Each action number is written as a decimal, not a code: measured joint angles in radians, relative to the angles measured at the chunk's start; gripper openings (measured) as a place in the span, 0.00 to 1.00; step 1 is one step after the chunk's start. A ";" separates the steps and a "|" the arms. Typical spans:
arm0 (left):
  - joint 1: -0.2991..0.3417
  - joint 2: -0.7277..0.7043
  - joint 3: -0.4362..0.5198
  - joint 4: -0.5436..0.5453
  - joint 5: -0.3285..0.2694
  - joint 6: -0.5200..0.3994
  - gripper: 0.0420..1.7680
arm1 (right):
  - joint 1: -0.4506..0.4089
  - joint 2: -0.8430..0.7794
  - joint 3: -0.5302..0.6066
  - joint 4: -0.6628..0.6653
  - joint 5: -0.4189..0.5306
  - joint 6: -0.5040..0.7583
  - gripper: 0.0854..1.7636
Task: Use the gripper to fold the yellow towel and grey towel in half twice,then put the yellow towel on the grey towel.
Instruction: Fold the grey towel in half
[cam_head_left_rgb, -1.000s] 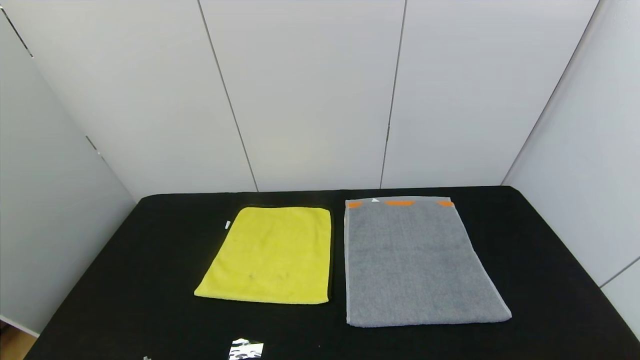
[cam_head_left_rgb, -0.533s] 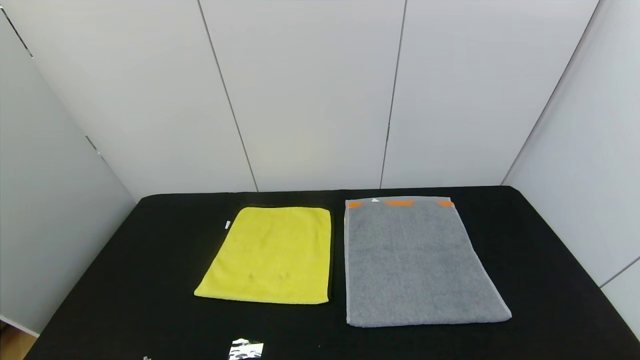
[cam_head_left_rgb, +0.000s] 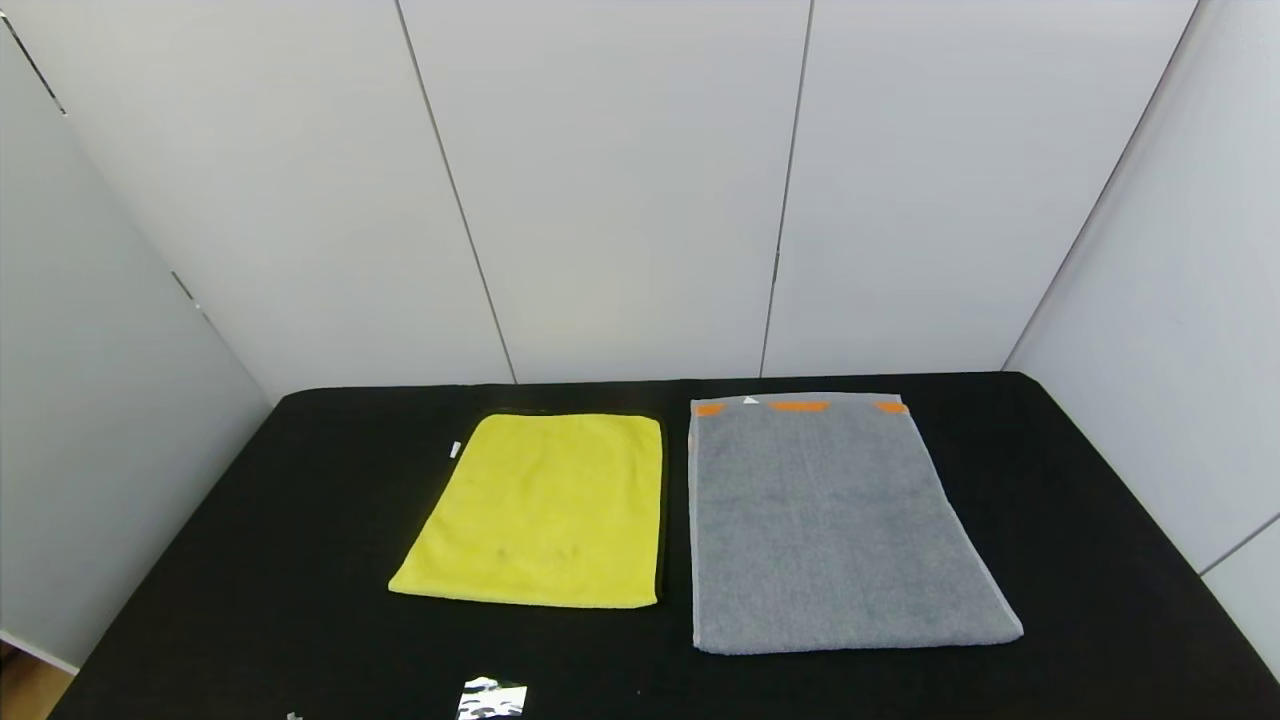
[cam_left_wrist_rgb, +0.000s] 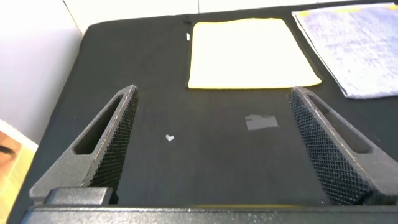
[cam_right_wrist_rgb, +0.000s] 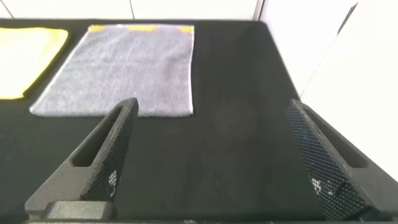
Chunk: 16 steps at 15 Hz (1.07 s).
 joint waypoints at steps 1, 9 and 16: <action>0.000 0.014 -0.027 0.011 0.000 0.000 0.97 | 0.000 0.015 -0.039 0.017 0.002 -0.003 0.97; -0.042 0.298 -0.237 0.011 -0.001 0.023 0.97 | 0.001 0.329 -0.330 0.031 0.000 -0.032 0.97; -0.131 0.675 -0.516 0.022 -0.037 0.056 0.97 | 0.005 0.687 -0.550 0.048 0.007 -0.076 0.97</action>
